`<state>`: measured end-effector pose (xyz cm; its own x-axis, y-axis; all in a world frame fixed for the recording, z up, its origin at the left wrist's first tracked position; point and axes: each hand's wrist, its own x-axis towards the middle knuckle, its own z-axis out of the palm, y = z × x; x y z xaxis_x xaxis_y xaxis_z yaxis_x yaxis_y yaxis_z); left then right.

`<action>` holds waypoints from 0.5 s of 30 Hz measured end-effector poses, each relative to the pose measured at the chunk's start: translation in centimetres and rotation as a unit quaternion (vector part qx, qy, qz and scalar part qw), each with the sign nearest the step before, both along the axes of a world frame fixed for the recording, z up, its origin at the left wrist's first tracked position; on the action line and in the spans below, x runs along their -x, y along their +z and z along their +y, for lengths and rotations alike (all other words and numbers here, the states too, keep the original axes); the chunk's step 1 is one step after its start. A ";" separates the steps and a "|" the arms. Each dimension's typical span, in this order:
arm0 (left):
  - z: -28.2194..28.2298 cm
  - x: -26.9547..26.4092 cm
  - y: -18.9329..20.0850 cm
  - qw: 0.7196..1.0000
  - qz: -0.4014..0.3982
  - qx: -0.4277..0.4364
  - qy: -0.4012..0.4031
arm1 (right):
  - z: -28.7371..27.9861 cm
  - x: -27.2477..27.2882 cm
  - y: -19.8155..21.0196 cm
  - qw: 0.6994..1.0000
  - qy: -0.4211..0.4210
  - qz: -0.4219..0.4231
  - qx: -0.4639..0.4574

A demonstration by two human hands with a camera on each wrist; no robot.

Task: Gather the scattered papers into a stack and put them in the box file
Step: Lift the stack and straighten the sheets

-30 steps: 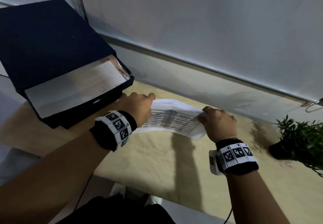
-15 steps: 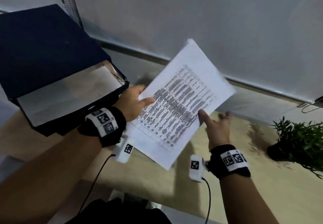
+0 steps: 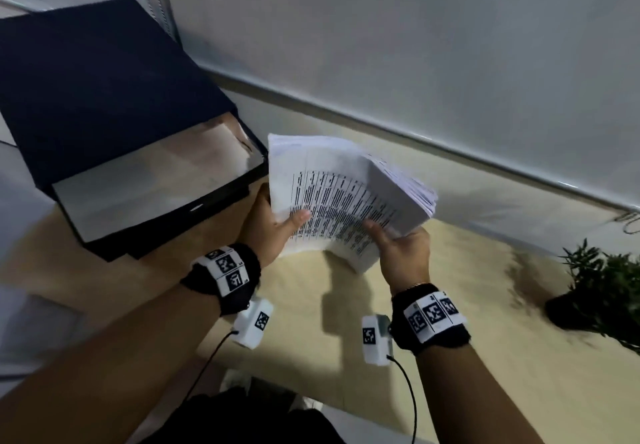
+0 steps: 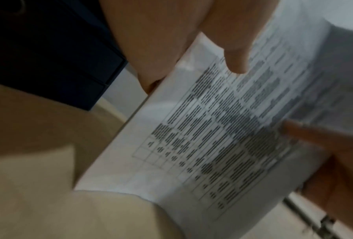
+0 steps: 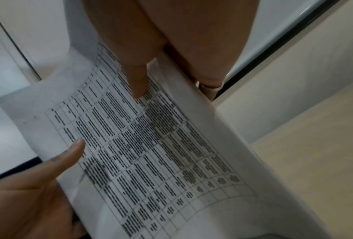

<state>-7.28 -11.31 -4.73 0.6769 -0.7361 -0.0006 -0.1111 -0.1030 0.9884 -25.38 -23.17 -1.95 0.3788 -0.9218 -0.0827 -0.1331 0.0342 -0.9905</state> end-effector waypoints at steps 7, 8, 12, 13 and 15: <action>-0.4 -0.5 4.0 0.997 0.018 0.071 0.013 | 0.0 -0.3 3.4 0.991 -0.050 -0.097 0.073; -0.6 -0.3 5.1 0.995 0.014 0.095 0.025 | 0.0 -0.3 4.3 0.986 -0.059 -0.114 0.103; -1.7 0.3 8.7 0.976 -0.072 0.171 0.111 | -0.2 -1.2 6.5 0.970 -0.088 -0.146 0.173; -2.0 0.3 9.0 0.972 -0.085 0.178 0.126 | -0.4 -1.3 6.6 0.968 -0.105 -0.154 0.171; -2.4 -0.2 8.9 0.972 -0.077 0.185 0.126 | -0.5 -1.4 6.9 0.967 -0.101 -0.162 0.167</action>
<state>-7.08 -13.67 4.17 0.8065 -0.4784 0.3474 -0.2770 0.2133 0.9369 -24.01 -23.62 4.93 0.1441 -0.9344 0.3259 0.1629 -0.3025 -0.9391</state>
